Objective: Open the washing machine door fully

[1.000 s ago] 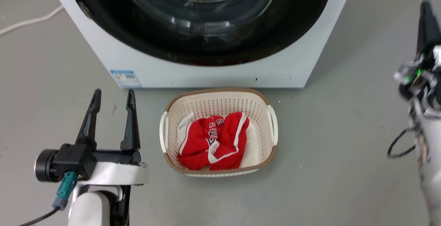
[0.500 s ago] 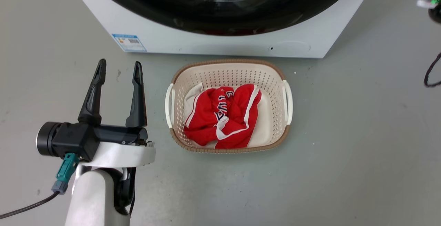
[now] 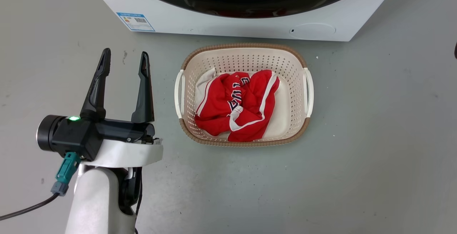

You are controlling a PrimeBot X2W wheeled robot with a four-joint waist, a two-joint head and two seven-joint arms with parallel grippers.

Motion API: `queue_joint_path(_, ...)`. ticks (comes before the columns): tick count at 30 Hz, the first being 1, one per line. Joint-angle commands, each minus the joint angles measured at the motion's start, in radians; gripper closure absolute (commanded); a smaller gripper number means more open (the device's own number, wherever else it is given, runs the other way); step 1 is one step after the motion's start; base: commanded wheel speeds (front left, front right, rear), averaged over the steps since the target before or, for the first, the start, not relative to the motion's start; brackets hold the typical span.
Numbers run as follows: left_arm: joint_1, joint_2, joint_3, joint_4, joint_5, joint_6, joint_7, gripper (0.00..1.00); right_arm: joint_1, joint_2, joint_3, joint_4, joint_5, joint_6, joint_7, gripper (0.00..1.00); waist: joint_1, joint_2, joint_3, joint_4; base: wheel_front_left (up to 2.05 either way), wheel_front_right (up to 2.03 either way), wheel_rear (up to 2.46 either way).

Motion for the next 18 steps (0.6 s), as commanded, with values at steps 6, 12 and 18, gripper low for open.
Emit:
queue_joint_path(6,-0.023,0.000,-0.004,0.003,0.007,-0.004,-0.002,0.00,-0.049,0.061,-0.008,0.030,0.030,0.001,0.088,1.00,-0.0001,0.0000,0.020,0.004,0.00,0.00,0.00)
queue_joint_path(12,-0.030,0.000,-0.005,0.015,0.007,-0.005,-0.002,0.00,-0.040,0.073,-0.033,-0.007,0.081,0.005,0.182,1.00,-0.0001,0.0000,0.021,0.001,0.00,0.00,0.00)
queue_joint_path(18,-0.021,0.000,-0.006,0.029,0.004,-0.002,-0.002,0.00,-0.008,0.027,-0.039,-0.046,0.097,0.000,0.265,1.00,-0.0001,0.0000,0.013,-0.010,0.00,0.00,0.00)
